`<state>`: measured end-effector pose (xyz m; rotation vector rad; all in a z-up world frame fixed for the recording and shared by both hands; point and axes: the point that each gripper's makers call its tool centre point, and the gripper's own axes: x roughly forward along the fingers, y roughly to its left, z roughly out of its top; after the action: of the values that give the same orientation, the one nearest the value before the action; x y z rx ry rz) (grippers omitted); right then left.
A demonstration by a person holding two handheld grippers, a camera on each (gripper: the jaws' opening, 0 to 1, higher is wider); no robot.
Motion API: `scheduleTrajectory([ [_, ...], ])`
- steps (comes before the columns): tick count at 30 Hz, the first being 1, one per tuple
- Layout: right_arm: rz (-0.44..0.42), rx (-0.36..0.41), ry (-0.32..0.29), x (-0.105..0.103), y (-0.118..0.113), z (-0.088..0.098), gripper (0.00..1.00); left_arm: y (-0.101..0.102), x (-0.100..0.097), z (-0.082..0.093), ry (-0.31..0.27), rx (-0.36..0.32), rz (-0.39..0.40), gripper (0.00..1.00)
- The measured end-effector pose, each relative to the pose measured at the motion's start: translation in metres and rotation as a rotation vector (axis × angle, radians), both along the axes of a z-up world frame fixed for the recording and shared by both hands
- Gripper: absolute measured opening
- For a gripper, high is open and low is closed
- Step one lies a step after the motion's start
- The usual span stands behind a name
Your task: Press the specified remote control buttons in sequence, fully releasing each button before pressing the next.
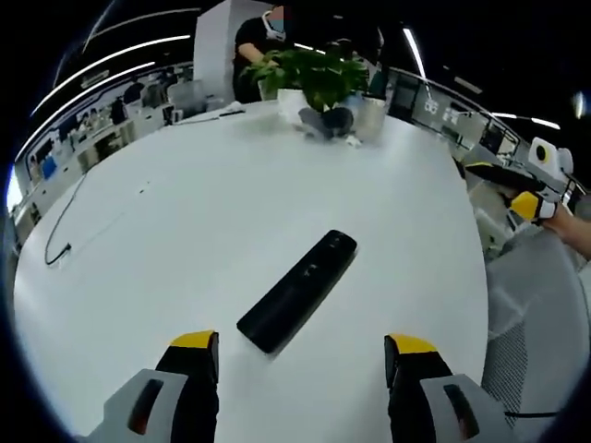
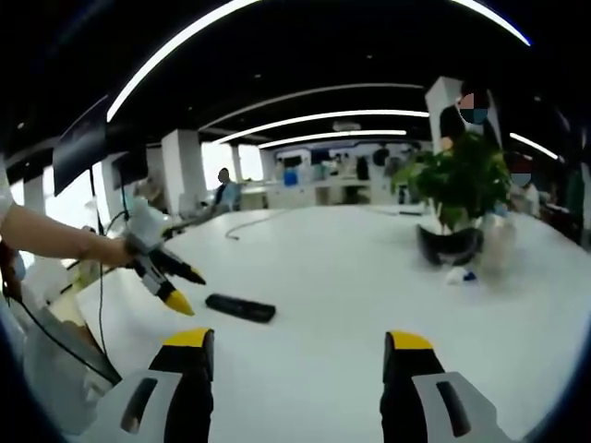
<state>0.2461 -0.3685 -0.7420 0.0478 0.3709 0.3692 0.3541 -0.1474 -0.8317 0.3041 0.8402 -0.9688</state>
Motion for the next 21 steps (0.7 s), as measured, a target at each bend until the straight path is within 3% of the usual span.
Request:
scheduleTrajectory([
  [9, -0.005, 0.0, 0.005, 0.0, -0.001, -0.001, 0.73, -0.013, 0.007, -0.002, 0.012, -0.018, -0.018, 0.76],
  [21, 0.033, -0.021, 0.025, -0.001, 0.005, -0.005, 0.72, -0.021, 0.023, -0.009, 0.015, 0.02, -0.071, 0.75],
])
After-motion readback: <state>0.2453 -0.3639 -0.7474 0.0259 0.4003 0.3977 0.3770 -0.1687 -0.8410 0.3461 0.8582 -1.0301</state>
